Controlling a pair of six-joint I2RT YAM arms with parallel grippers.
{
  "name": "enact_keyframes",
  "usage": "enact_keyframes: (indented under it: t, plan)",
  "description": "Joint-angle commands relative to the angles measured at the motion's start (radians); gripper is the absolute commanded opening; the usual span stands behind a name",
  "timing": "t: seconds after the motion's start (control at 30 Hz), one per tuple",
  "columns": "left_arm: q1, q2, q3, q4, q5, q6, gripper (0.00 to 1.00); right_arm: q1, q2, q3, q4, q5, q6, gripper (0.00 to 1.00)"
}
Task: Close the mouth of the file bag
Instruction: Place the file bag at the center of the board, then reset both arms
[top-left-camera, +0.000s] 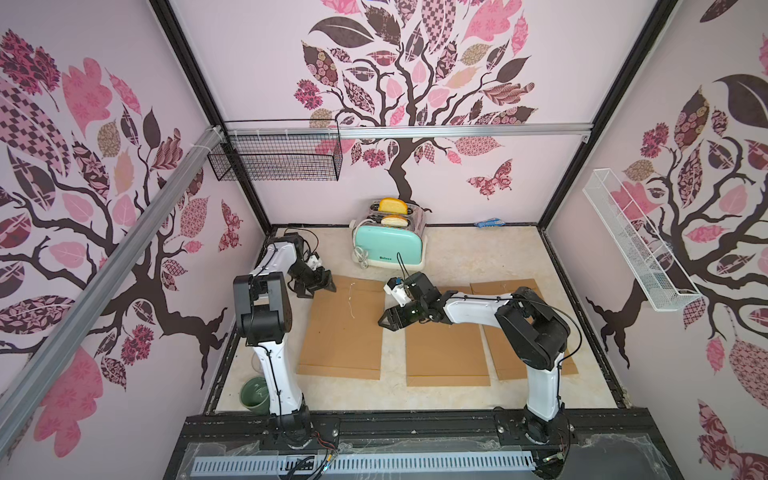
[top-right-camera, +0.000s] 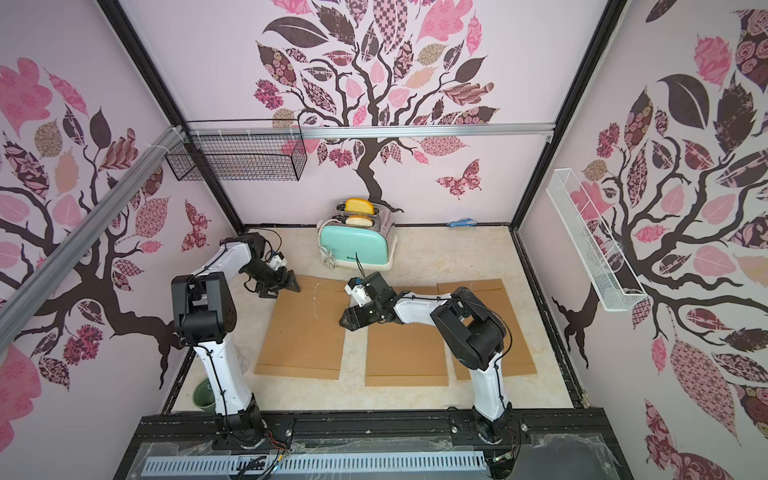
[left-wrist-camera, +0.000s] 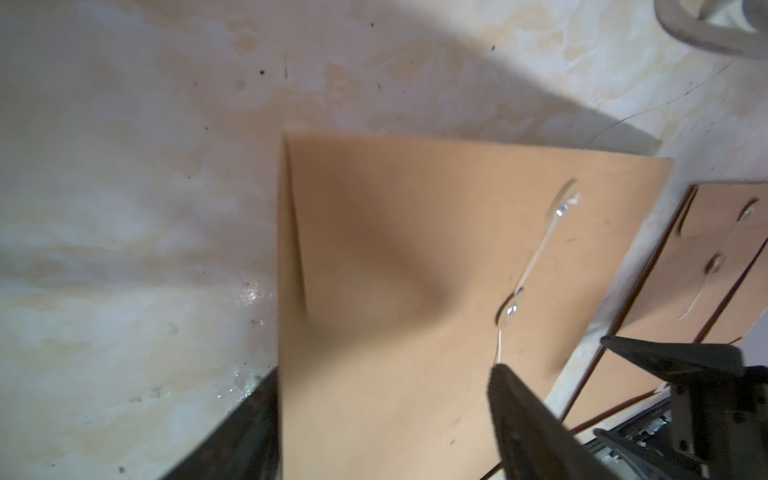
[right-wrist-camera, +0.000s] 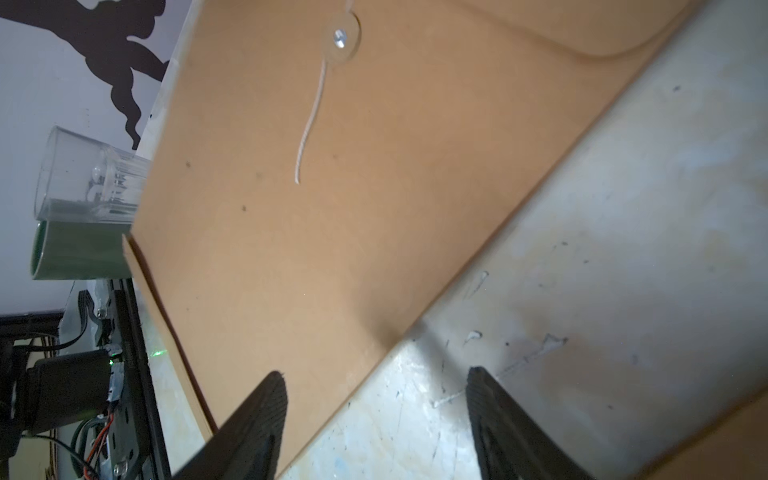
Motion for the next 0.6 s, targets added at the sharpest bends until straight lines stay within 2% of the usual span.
enact_keyframes:
  t: [0.0, 0.17, 0.23, 0.3, 0.33, 0.43, 0.5, 0.57]
  plan:
    - [0.003, -0.017, 0.024, 0.021, -0.062, -0.013, 0.98, -0.004, -0.052, 0.02, 0.035, 0.036, 0.006, 0.71]
    - [0.004, -0.147, 0.022, 0.067, -0.322, -0.135, 0.98, -0.009, -0.157, -0.013, 0.035, 0.1, -0.003, 0.72]
    - [0.003, -0.243, -0.018, 0.119, -0.347, -0.182, 0.98, -0.02, -0.242, -0.054, 0.058, 0.14, 0.001, 0.73]
    - [-0.015, -0.409, -0.142, 0.271, -0.296, -0.229, 0.98, -0.047, -0.35, -0.1, 0.068, 0.159, 0.008, 0.76]
    - [-0.032, -0.496, -0.21, 0.368, -0.288, -0.244, 0.98, -0.066, -0.396, -0.112, 0.057, 0.173, 0.018, 0.97]
    - [-0.145, -0.777, -0.489, 0.725, -0.362, -0.253, 0.98, -0.166, -0.566, -0.173, 0.019, 0.19, 0.013, 0.99]
    - [-0.221, -0.92, -0.684, 0.954, -0.443, -0.235, 0.97, -0.253, -0.705, -0.255, 0.037, 0.259, -0.038, 0.99]
    - [-0.234, -0.984, -0.797, 1.025, -0.473, -0.234, 0.98, -0.336, -0.824, -0.353, 0.077, 0.353, -0.103, 1.0]
